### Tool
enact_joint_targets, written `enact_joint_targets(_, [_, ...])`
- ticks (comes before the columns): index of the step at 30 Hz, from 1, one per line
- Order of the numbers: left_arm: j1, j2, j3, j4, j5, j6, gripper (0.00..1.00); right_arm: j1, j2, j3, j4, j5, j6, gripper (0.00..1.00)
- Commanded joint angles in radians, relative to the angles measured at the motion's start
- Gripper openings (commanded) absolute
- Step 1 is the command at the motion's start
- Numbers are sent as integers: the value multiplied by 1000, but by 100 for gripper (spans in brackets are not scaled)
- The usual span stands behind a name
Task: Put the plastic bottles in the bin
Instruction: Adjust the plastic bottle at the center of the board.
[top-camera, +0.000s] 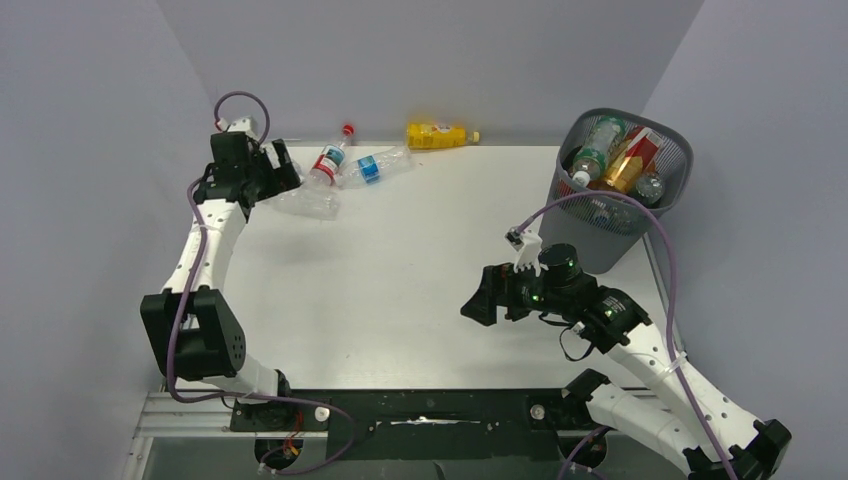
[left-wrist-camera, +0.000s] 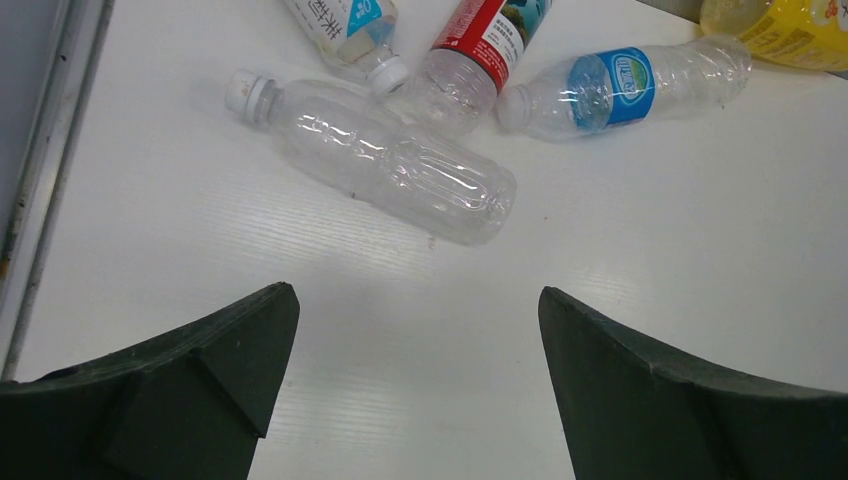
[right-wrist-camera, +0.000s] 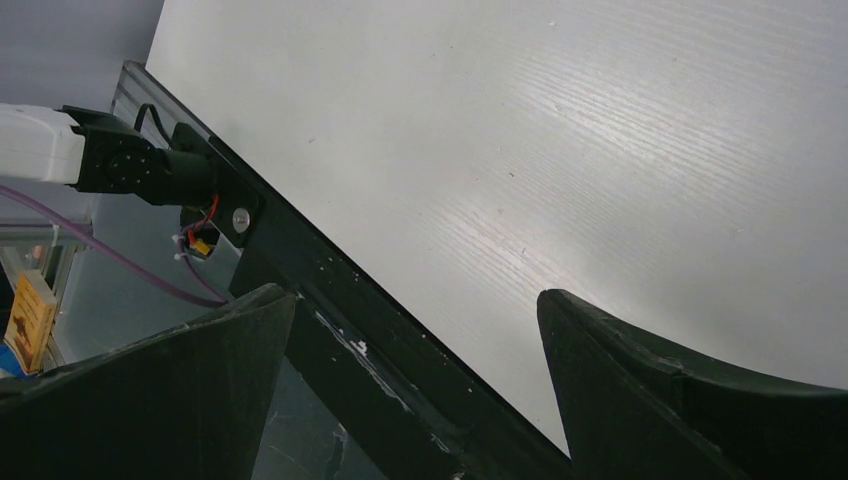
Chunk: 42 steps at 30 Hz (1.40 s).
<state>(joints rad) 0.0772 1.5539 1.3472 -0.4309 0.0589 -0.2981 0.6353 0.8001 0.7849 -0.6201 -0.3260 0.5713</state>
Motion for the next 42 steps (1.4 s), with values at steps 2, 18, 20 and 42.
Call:
enact_joint_targets(2, [-15,-53,20,38,-72,110,92,-26,2,0,82,-26,23,98])
enact_joint_targets(18, [-37,136,50,80,-137,322,92,-137,24,36,43,-94,-6,98])
enact_joint_targets(20, [-38,168,58,78,-112,297,92,-138,18,16,61,-87,12,98])
enact_joint_targets(42, [-60,238,237,-93,-215,1,94,-108,89,-48,172,-70,47,99])
